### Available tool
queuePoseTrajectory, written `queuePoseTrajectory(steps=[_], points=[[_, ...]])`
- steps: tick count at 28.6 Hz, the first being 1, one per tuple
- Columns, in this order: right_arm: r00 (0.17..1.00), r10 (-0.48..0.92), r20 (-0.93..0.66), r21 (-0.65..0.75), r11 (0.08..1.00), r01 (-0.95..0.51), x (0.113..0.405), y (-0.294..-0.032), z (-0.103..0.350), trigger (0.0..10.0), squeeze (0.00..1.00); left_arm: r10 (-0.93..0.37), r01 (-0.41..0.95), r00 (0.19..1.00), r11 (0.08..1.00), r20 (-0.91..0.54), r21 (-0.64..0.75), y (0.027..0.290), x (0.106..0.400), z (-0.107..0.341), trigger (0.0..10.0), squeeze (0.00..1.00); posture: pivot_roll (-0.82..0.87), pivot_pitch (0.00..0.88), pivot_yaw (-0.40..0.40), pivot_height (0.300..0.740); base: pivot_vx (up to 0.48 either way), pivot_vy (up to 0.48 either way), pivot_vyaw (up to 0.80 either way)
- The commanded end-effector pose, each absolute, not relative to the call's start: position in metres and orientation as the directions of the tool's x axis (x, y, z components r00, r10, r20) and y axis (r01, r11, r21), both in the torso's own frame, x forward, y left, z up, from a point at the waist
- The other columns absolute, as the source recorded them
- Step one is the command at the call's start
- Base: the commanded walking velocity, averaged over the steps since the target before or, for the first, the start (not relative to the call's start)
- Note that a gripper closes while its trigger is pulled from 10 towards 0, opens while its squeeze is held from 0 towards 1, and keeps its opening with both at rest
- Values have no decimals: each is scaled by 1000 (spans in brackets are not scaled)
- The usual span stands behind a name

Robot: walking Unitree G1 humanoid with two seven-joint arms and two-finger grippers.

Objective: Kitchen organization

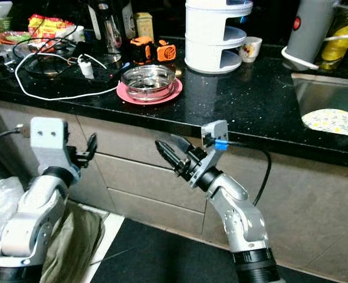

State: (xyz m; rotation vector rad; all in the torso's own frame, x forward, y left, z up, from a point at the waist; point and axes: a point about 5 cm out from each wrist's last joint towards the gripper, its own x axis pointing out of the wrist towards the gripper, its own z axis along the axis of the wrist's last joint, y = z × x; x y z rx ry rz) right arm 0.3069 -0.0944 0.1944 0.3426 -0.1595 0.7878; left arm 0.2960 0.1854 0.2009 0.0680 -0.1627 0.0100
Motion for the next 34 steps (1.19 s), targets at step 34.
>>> queuePoseTrajectory(steps=[34], points=[[655, 668, 353, 131, 657, -742, 313, -83, 236, 10000, 0, -77, 66, 970, 996, 229, 55, 166, 294, 213, 10000, 0, 18, 0, -17, 740, 340, 0, 94]])
